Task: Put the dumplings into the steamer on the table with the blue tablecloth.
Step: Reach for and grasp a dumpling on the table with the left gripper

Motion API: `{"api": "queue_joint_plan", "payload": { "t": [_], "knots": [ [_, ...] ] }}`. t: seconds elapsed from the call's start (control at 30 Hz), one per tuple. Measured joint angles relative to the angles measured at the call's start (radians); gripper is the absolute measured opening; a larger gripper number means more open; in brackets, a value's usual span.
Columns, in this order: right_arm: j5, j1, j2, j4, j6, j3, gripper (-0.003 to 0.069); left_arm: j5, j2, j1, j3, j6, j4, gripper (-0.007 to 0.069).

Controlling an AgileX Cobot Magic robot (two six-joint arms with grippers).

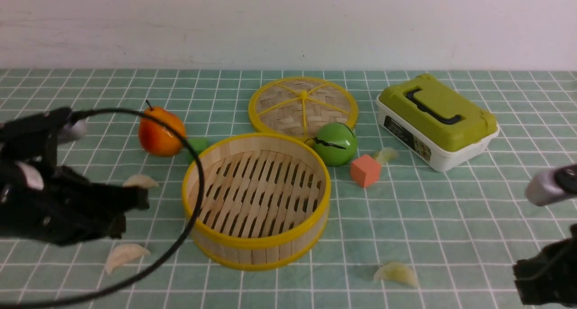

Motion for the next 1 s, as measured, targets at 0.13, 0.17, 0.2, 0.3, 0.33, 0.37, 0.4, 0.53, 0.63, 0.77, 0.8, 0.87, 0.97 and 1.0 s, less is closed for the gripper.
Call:
{"api": "queue_joint_plan", "payload": {
  "t": [0.13, 0.17, 0.2, 0.3, 0.33, 0.37, 0.4, 0.53, 0.63, 0.77, 0.8, 0.87, 0.97, 1.0],
  "knots": [
    [0.006, 0.045, 0.079, 0.093, -0.121, -0.046, -0.0009, -0.001, 0.145, 0.000, -0.156, 0.078, 0.115, 0.0026],
    [0.006, 0.050, 0.087, 0.101, -0.132, -0.047, -0.0010, -0.002, 0.168, 0.000, -0.174, 0.096, 0.133, 0.0042],
    [0.011, 0.060, 0.100, 0.128, -0.169, -0.048, -0.0008, -0.012, 0.215, 0.000, -0.204, 0.140, 0.168, 0.0079],
    [0.024, 0.088, 0.107, 0.171, -0.207, -0.048, -0.0005, -0.069, 0.318, 0.000, -0.249, 0.213, 0.224, 0.0200],
    [0.025, 0.093, 0.107, 0.182, -0.218, -0.048, -0.0004, -0.096, 0.347, 0.000, -0.254, 0.222, 0.243, 0.0224],
    [0.025, 0.103, 0.107, 0.193, -0.228, -0.048, -0.0003, -0.134, 0.387, 0.000, -0.261, 0.229, 0.269, 0.0269],
    [0.025, 0.111, 0.107, 0.201, -0.240, -0.048, -0.0003, -0.170, 0.413, 0.000, -0.263, 0.229, 0.296, 0.0293],
    [0.041, 0.127, 0.107, 0.221, -0.272, -0.049, -0.0001, -0.266, 0.517, 0.001, -0.272, 0.100, 0.404, 0.0344],
    [0.043, 0.127, 0.107, 0.229, -0.279, -0.049, 0.0000, -0.273, 0.577, 0.017, -0.316, -0.060, 0.462, 0.0344],
    [0.041, 0.127, 0.107, 0.231, -0.280, -0.049, 0.0002, -0.202, 0.650, 0.054, -0.408, -0.146, 0.489, 0.0344],
    [0.037, 0.127, 0.107, 0.231, -0.280, -0.049, 0.0003, -0.179, 0.664, 0.060, -0.430, -0.147, 0.490, 0.0344],
    [0.024, 0.127, 0.107, 0.231, -0.281, -0.049, 0.0005, -0.124, 0.693, 0.067, -0.475, -0.124, 0.491, 0.0344],
    [0.012, 0.127, 0.107, 0.235, -0.282, -0.049, 0.0008, -0.072, 0.737, 0.069, -0.524, 0.006, 0.485, 0.0344],
    [0.010, 0.127, 0.107, 0.234, -0.282, -0.049, 0.0009, -0.060, 0.749, 0.068, -0.532, 0.070, 0.481, 0.0344]
  ]
}}
